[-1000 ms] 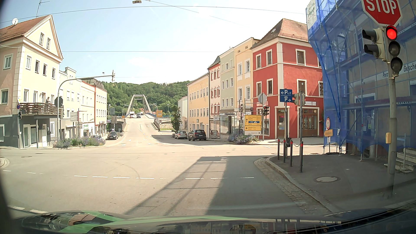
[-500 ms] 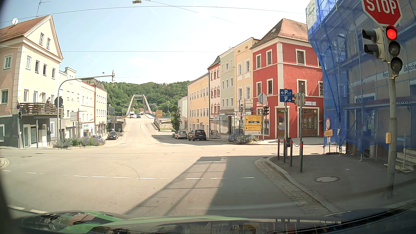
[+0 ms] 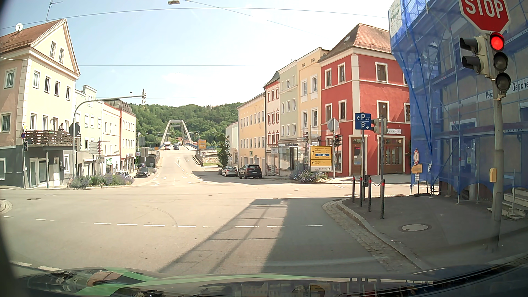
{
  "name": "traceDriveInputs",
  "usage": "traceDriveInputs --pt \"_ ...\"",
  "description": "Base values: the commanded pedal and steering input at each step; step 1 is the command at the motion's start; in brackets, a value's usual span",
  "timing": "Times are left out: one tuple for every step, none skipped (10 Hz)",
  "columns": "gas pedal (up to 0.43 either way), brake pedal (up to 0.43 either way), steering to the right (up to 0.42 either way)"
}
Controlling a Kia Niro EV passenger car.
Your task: Follow the waypoints while adhering to traffic rules and regulations
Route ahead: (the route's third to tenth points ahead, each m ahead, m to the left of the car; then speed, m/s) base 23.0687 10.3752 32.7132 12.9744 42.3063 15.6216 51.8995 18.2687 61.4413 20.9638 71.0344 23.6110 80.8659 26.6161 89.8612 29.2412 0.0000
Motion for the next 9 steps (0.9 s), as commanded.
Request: traceDriveInputs --pt "0.0 0.305 0.018" --pt "0.0 0.305 0.019" --pt "0.0 0.305 0.018" --pt "0.0 0.305 0.019" --pt "0.0 0.305 0.019" --pt "0.0 0.305 0.018" --pt "0.0 0.305 0.019" --pt "0.0 0.305 0.019" --pt "0.0 0.305 0.019"
